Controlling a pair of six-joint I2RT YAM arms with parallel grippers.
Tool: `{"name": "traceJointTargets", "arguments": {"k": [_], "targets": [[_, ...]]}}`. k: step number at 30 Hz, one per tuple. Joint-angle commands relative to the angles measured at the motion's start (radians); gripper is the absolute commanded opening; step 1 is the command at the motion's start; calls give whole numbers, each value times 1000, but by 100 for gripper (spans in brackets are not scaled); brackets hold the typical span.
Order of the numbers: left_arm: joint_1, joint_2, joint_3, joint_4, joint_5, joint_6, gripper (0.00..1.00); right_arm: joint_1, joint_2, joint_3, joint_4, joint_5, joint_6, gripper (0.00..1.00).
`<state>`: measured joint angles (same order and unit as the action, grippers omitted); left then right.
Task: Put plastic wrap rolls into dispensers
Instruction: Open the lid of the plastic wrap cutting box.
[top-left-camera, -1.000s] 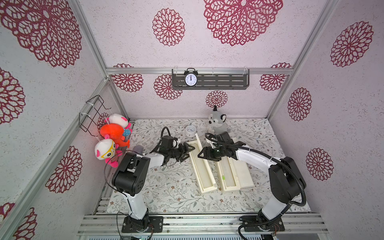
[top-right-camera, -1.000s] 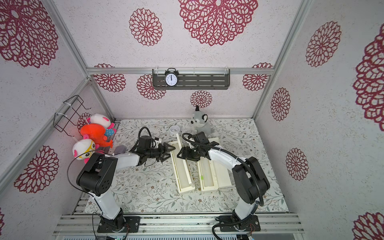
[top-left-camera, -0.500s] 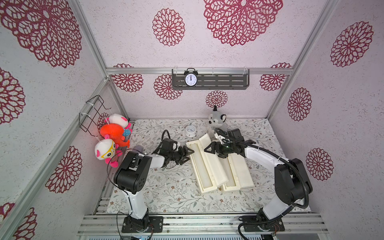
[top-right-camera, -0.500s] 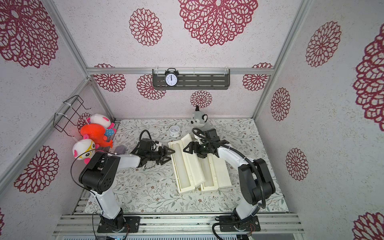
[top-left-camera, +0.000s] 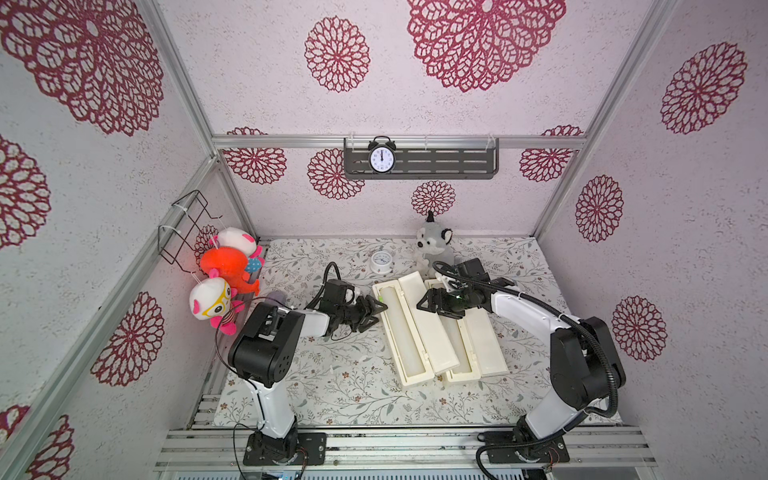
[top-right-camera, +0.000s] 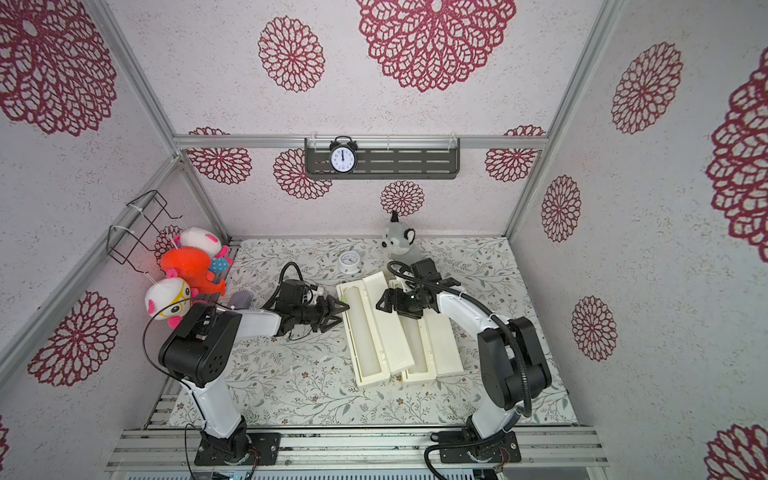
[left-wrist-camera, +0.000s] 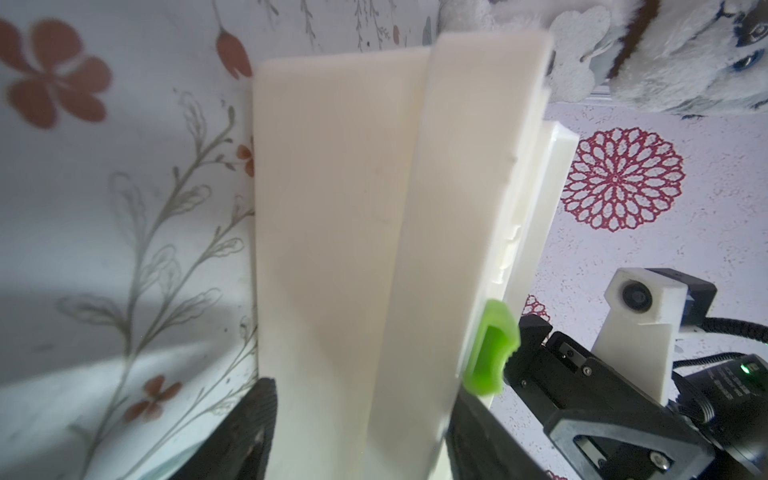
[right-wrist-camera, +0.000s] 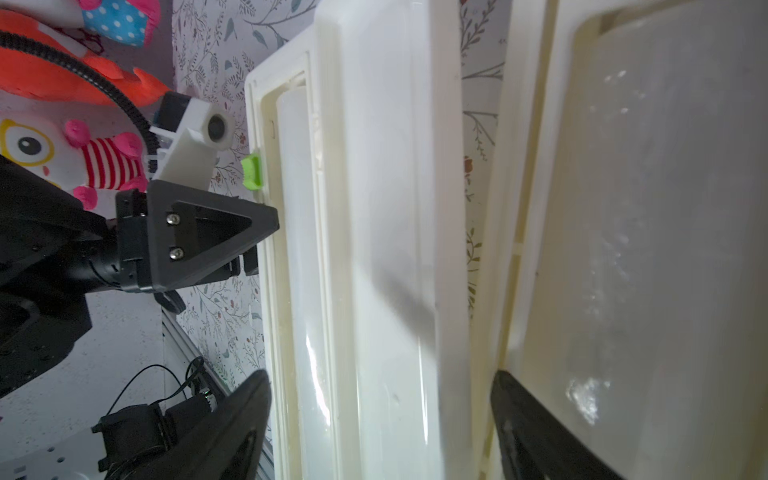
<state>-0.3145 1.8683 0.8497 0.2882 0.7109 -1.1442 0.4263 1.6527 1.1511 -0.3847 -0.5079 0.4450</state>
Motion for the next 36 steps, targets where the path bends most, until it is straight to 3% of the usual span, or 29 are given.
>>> {"name": "traceJointTargets", "arguments": {"k": [1, 14, 18, 23, 32, 36], "targets": [[24, 21, 23, -50, -21, 32, 65, 49, 4, -12, -1, 47, -5, 83], [103, 29, 121, -234, -1, 182, 64, 181, 42, -94, 184, 56, 157, 80], [113, 27, 153, -290, 12, 227, 65, 203, 25, -122, 234, 61, 212, 84], [144, -17, 161, -358, 4, 280, 69, 197, -48, -69, 71, 253, 133, 99], [203, -111, 169, -451, -24, 344, 72, 150, -156, 9, -132, 468, 37, 99], [216, -169, 182, -507, -50, 426, 76, 55, -209, -14, -145, 539, -37, 99]]}}
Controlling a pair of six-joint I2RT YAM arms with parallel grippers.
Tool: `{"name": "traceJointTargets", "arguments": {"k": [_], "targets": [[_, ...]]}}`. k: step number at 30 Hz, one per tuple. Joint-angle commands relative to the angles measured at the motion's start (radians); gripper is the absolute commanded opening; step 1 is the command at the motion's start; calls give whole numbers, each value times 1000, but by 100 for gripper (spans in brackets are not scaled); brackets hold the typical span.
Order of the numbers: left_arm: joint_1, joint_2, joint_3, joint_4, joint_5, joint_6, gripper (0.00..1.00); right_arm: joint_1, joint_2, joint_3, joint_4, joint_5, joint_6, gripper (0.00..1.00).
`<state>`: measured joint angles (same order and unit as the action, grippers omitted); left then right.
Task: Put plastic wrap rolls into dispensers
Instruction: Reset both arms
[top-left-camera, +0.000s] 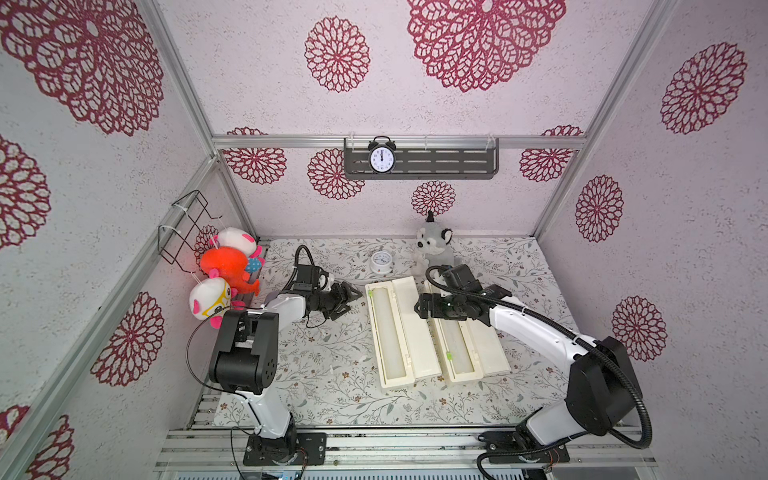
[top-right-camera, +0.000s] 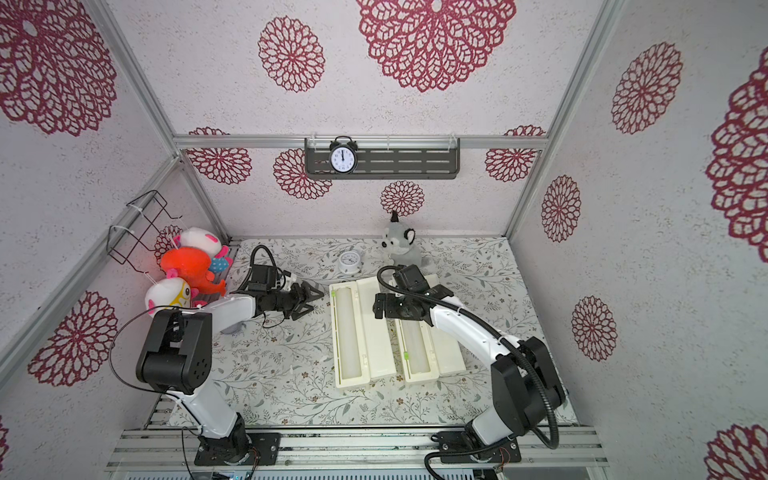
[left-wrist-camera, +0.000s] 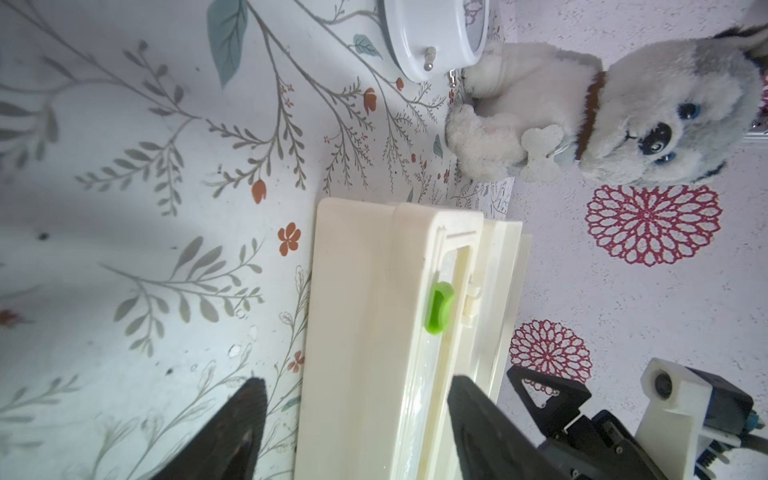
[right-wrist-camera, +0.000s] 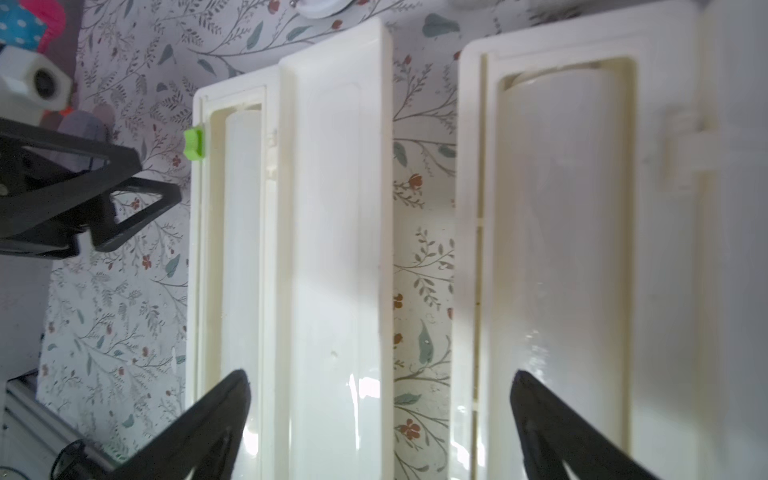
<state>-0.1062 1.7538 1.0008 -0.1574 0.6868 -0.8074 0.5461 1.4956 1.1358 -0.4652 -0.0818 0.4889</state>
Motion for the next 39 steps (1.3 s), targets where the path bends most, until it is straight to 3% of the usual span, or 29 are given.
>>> {"name": "traceJointTargets", "arguments": {"k": [1, 7, 11, 12, 17, 21, 25, 27, 29, 32, 33, 35, 39], "targets": [[8, -70, 39, -85, -50, 120, 77, -94, -69, -8, -59, 140, -106, 99], [33, -186, 53, -152, -327, 286, 86, -351, -225, -193, 222, 241, -253, 99], [81, -273, -16, -97, -567, 363, 100, -542, -288, -372, 498, 254, -308, 99], [95, -302, -49, -58, -625, 386, 98, -580, -294, -422, 575, 258, -324, 99], [152, -401, -260, 202, -830, 504, 98, -634, -309, -647, 896, 354, -361, 99], [215, -449, -370, 355, -926, 522, 98, -632, -299, -749, 1008, 367, -339, 99], [250, -396, -450, 514, -922, 561, 98, -615, -276, -832, 1110, 393, -340, 99], [254, -366, -504, 678, -902, 583, 98, -608, -275, -861, 1172, 393, -344, 99], [254, -348, -513, 750, -859, 617, 98, -597, -273, -918, 1324, 353, -370, 99], [259, -231, -589, 1001, -807, 649, 98, -589, -268, -964, 1453, 309, -380, 99], [252, -176, -629, 1173, -835, 663, 98, -586, -261, -979, 1501, 306, -389, 99], [252, -230, -658, 1139, -869, 633, 98, -583, -244, -994, 1562, 315, -415, 99], [250, -205, -598, 1065, -902, 631, 98, -582, -207, -938, 1497, 318, -430, 99]]}}
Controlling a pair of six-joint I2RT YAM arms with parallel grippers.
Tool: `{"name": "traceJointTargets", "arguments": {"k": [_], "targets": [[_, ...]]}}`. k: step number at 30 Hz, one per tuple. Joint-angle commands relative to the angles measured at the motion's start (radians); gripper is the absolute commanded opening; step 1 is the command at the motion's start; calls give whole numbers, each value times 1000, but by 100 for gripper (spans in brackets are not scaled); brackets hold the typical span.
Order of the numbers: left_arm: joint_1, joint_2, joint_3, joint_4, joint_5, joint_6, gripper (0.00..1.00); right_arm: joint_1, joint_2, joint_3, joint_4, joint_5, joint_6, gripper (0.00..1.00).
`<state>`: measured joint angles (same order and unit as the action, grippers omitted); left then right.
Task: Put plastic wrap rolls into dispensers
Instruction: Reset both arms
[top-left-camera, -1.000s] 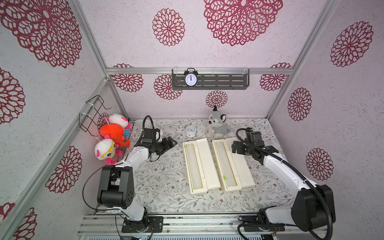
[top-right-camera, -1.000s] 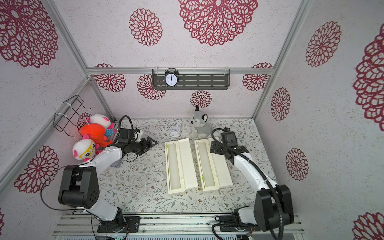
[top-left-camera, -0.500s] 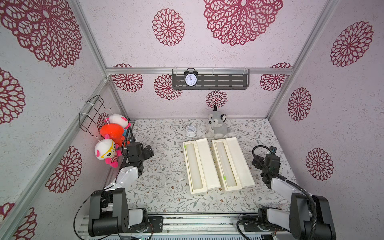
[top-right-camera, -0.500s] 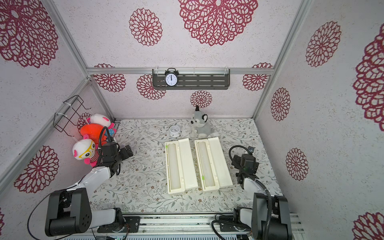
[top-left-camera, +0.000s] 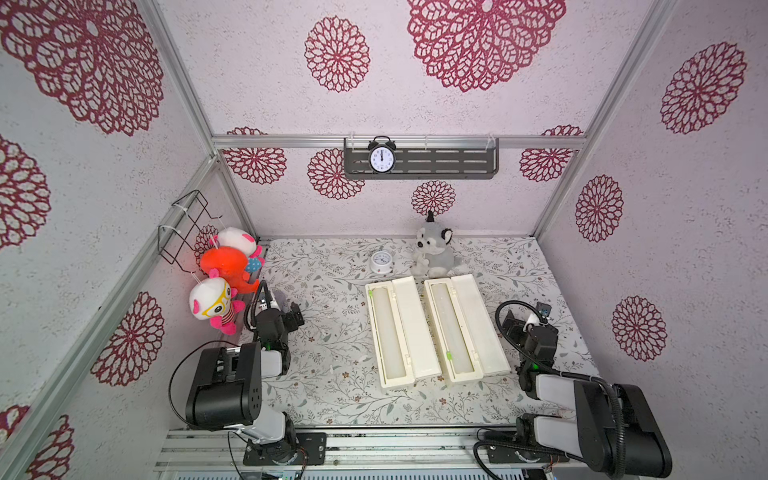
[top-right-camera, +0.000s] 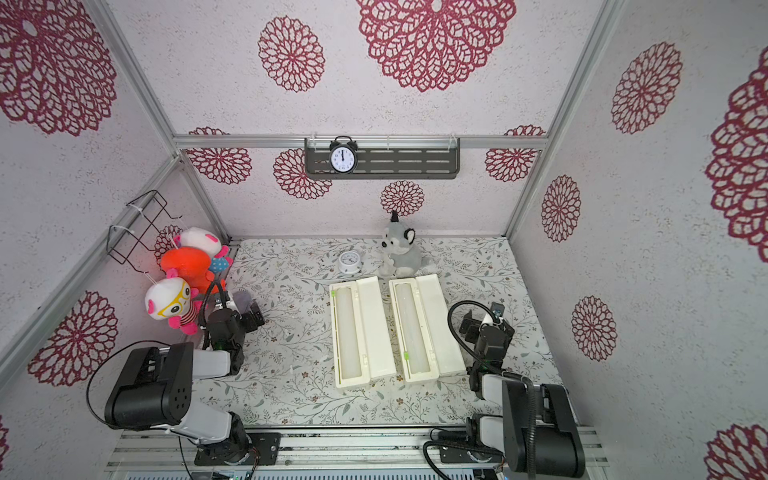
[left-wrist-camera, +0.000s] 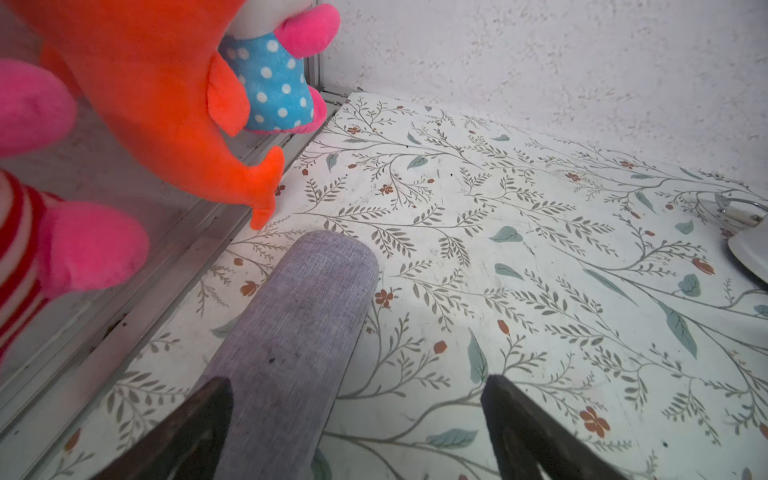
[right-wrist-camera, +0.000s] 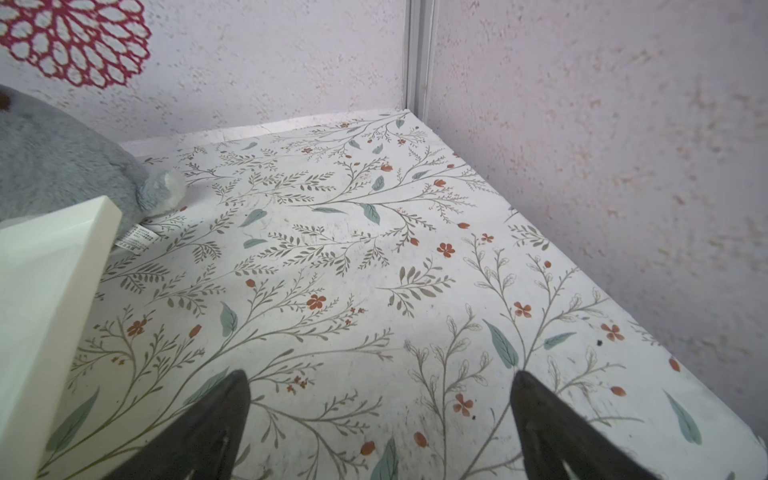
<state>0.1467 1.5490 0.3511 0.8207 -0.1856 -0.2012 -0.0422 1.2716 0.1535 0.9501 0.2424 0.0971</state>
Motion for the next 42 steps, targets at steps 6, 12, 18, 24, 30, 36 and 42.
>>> {"name": "traceJointTargets", "arguments": {"k": [6, 12, 18, 24, 30, 36, 42], "targets": [[-14, -1, 59, 73, -38, 35, 98, 8, 56, 107, 10, -25, -43, 99], [-14, 1, 59, 72, -40, 37, 98, 8, 72, 128, -13, -71, -60, 99], [-15, 0, 60, 72, -41, 36, 98, 18, 148, 104, 139, -105, -41, 99], [-16, 0, 60, 71, -45, 37, 98, 28, 260, 82, 284, -52, -27, 99], [-16, 0, 59, 73, -47, 39, 98, 52, 255, 89, 258, -14, -46, 99], [-18, 0, 59, 75, -49, 40, 98, 59, 259, 95, 252, -11, -56, 99], [-28, 2, 69, 59, -61, 52, 98, 67, 265, 112, 224, 0, -63, 99]]}}
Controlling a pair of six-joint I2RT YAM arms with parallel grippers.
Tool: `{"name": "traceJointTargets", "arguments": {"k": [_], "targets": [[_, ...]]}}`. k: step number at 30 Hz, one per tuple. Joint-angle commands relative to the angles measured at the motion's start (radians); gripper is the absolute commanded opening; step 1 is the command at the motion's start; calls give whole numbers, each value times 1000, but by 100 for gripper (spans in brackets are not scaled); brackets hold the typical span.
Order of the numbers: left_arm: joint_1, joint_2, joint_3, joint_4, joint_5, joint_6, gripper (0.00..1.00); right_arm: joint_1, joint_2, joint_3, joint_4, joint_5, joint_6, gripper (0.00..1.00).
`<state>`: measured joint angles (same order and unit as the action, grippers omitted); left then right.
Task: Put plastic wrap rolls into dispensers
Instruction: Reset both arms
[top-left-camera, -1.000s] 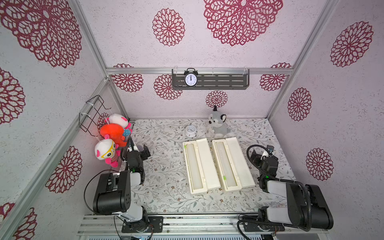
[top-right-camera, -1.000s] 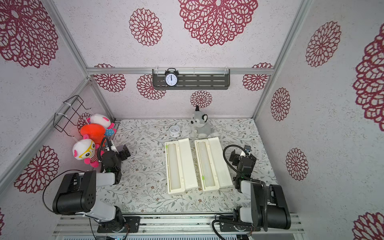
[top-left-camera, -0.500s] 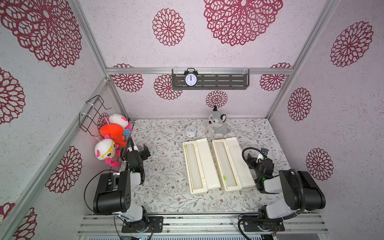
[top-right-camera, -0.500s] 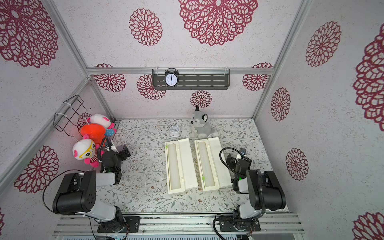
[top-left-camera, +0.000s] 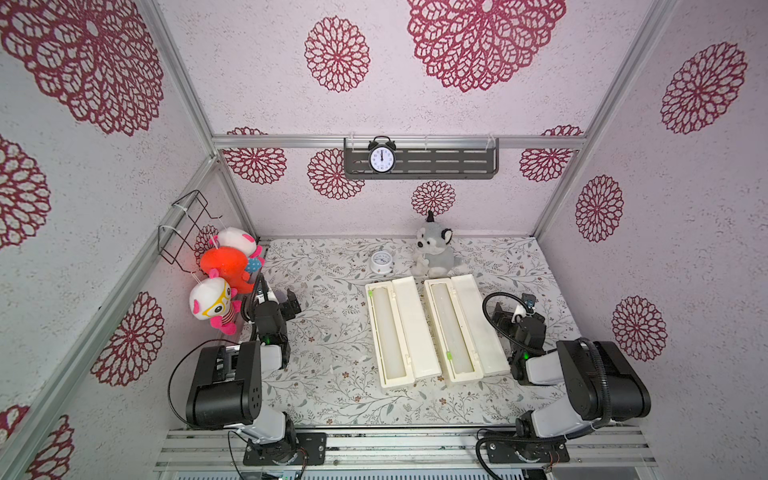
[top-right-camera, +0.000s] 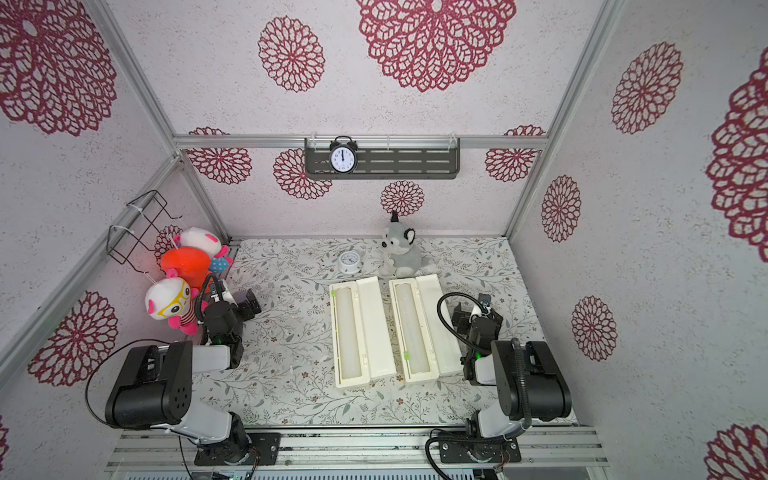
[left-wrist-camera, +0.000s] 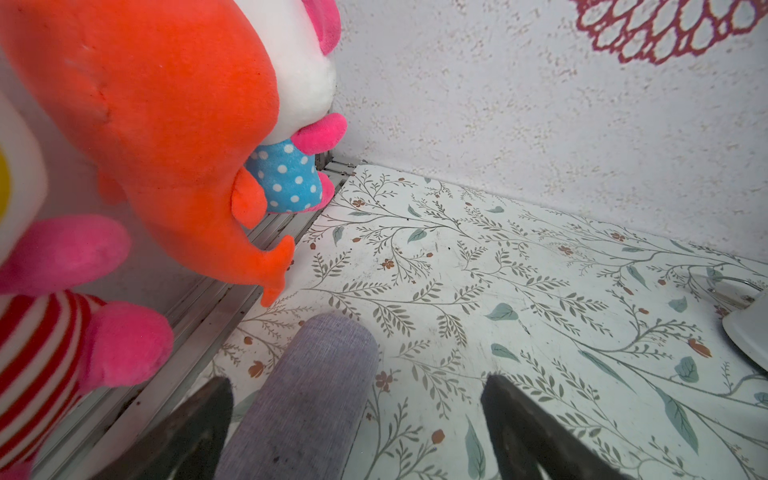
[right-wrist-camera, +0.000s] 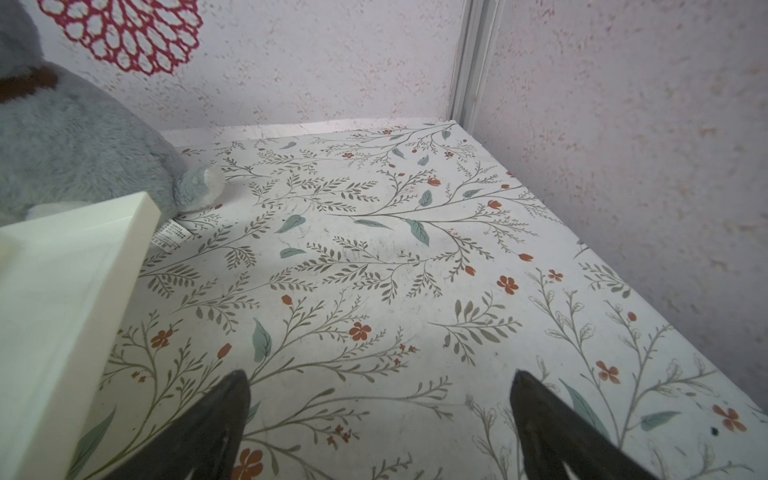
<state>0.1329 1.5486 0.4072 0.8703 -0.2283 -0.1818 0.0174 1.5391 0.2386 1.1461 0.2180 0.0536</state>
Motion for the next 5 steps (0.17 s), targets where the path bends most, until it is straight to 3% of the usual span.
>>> {"name": "traceJointTargets", "arguments": {"k": [1, 5], "targets": [[-18, 3, 12, 10, -22, 34, 98, 9, -2, 28, 27, 26, -20, 99], [-19, 2, 12, 12, -24, 35, 98, 15, -7, 19, 39, 34, -26, 99]]}}
